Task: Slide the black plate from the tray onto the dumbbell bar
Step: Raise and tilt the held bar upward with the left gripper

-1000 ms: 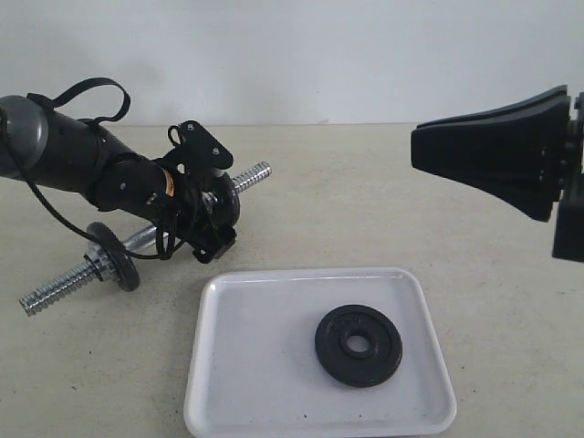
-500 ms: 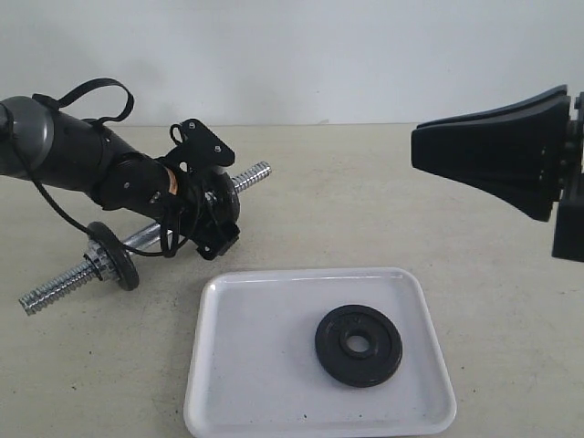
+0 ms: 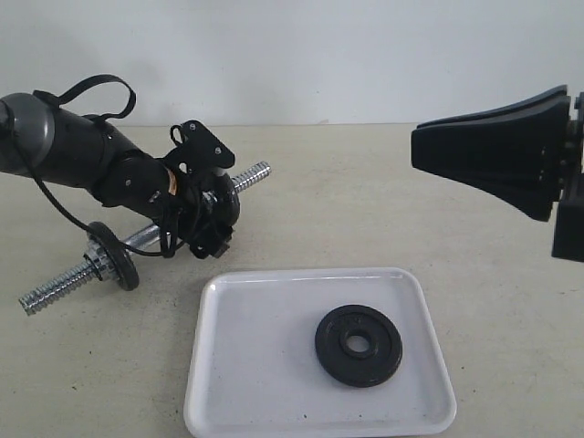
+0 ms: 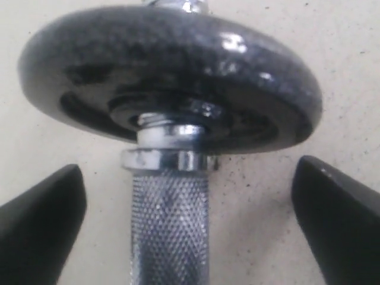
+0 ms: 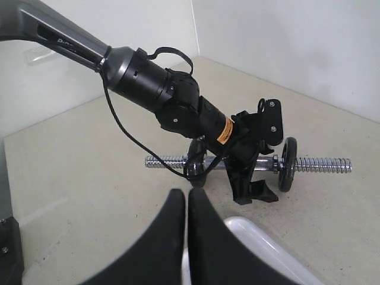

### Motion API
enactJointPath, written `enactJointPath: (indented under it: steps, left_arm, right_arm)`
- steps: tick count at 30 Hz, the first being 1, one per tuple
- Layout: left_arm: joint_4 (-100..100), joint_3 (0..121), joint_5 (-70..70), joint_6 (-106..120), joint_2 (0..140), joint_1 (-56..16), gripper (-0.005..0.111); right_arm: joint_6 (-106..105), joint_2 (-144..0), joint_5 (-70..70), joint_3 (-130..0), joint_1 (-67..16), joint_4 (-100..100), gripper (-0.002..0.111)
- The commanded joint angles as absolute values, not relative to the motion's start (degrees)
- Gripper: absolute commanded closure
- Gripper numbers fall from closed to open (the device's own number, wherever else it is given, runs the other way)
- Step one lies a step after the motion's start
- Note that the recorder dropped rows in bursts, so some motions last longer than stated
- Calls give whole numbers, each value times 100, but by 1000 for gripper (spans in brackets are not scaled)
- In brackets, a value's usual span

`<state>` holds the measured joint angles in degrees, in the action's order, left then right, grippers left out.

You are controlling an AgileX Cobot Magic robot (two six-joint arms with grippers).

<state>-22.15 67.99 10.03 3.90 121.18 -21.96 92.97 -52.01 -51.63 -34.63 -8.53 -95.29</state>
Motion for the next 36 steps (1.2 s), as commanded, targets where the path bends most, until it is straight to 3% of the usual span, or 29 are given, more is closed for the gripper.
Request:
enactJointPath:
  steps: [1, 4, 8, 27, 36]
  left_arm:
    - [-2509, 6601, 2295, 591, 12461, -2175, 58]
    - [-2509, 6601, 2345, 602, 12461, -2175, 81]
    - [-2549, 6601, 2334, 602, 12461, -2175, 102]
    - [-2184, 6601, 2547, 602, 12402, -2175, 102]
    - [-1874, 6601, 2456, 931, 11286, -2175, 102]
  right_arm:
    - [9256, -5208, -5141, -3434, -857, -9485, 109]
    - [9256, -5208, -5141, -3434, -857, -9485, 109]
    - [9256, -5208, -5141, -3434, -857, -9485, 109]
    - [9256, -5208, -4934, -3434, -857, -9713, 109]
    - [9256, -5208, -4774, -3434, -857, -9802, 109]
